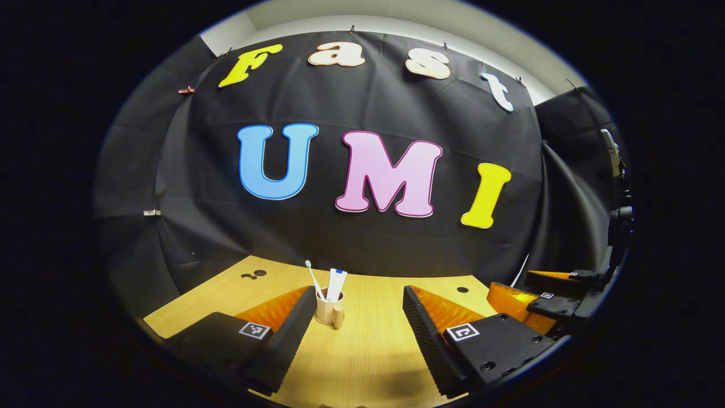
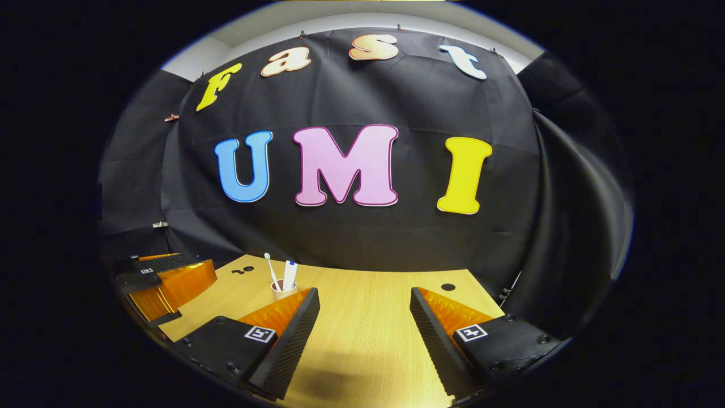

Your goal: Put the toothbrush and toothpaste on the desktop into the cup, then pick up the cup and place it on the coaster on the desktop.

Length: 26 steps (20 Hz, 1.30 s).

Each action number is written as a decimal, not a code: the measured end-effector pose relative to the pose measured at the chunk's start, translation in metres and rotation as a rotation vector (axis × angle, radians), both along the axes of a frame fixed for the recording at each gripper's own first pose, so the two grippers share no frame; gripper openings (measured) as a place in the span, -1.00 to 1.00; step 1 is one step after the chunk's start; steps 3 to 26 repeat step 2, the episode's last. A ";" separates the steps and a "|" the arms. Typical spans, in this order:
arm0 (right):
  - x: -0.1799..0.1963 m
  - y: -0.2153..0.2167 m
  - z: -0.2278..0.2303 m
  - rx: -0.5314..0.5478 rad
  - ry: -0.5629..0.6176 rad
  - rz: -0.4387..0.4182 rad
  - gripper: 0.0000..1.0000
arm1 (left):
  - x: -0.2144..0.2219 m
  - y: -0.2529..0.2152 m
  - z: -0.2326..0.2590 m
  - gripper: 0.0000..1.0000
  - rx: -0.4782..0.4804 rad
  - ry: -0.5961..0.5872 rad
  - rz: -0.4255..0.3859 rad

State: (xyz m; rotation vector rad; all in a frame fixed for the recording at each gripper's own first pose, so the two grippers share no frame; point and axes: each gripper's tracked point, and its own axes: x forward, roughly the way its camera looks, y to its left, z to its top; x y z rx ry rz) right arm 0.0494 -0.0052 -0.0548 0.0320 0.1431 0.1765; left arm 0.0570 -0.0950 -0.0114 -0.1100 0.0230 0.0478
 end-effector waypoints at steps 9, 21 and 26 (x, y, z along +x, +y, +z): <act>-0.001 -0.001 -0.004 0.013 0.013 -0.003 0.98 | -0.001 0.001 -0.002 0.94 0.003 0.008 0.004; -0.001 -0.001 -0.004 0.013 0.013 -0.003 0.98 | -0.001 0.001 -0.002 0.94 0.003 0.008 0.004; -0.001 -0.001 -0.004 0.013 0.013 -0.003 0.98 | -0.001 0.001 -0.002 0.94 0.003 0.008 0.004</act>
